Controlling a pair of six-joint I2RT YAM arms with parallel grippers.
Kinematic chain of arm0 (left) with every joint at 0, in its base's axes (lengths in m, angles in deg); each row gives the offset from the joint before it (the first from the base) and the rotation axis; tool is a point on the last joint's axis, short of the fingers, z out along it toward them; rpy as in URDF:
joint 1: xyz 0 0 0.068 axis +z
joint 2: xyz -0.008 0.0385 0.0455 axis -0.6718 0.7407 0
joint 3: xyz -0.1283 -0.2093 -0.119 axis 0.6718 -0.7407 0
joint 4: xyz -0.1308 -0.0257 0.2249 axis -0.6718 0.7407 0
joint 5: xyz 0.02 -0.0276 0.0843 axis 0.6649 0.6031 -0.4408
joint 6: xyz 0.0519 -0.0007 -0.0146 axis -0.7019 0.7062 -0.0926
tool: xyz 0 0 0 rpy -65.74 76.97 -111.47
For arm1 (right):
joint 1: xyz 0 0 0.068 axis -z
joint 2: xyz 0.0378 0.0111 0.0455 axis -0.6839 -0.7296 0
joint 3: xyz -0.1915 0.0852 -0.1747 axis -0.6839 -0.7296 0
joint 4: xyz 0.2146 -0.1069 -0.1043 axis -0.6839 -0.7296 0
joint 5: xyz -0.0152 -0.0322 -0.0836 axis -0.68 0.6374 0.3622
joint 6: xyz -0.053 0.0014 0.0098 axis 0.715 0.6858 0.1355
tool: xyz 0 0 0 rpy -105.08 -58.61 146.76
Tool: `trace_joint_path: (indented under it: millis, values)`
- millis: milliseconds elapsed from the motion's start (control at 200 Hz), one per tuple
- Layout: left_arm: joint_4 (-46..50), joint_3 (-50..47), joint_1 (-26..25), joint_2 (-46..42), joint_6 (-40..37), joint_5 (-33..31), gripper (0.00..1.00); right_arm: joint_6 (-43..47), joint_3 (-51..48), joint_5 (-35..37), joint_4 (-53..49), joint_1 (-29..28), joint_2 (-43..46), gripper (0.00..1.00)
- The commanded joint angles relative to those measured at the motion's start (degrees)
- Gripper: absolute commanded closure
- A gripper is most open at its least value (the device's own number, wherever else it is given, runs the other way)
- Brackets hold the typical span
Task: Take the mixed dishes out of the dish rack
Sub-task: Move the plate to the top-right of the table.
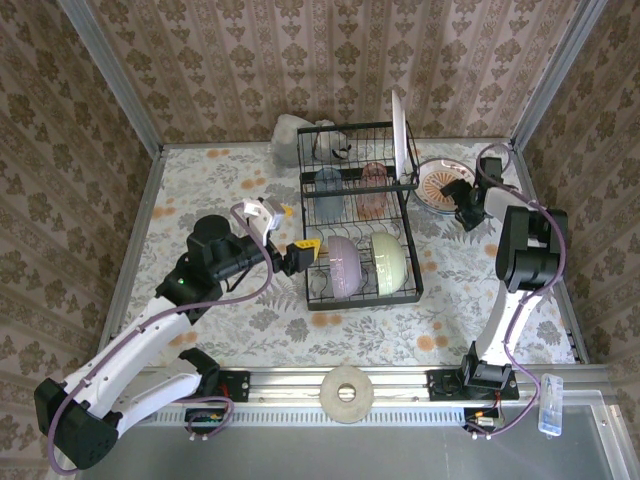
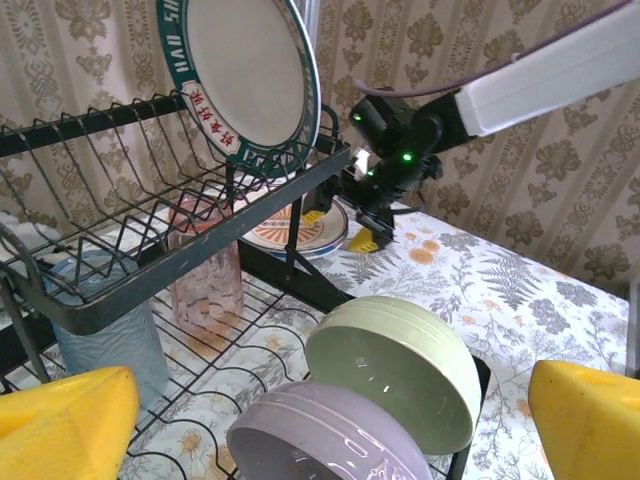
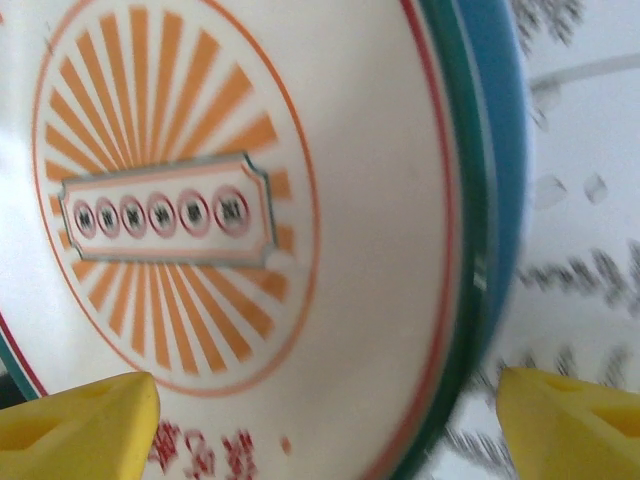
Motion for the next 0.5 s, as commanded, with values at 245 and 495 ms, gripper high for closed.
trace_joint_path:
  millis: [245, 495]
  values:
    - [5.38, 8.76, -6.35, 5.22, 2.25, -7.12, 0.00, 5.87, -6.83, 2.86, -3.85, 0.29, 21.89, 0.00]
    - [5.96, 18.25, -12.12, 15.56, 4.89, -12.11, 0.05, 8.66, -14.95, -0.64, -7.61, 0.70, 41.85, 0.00]
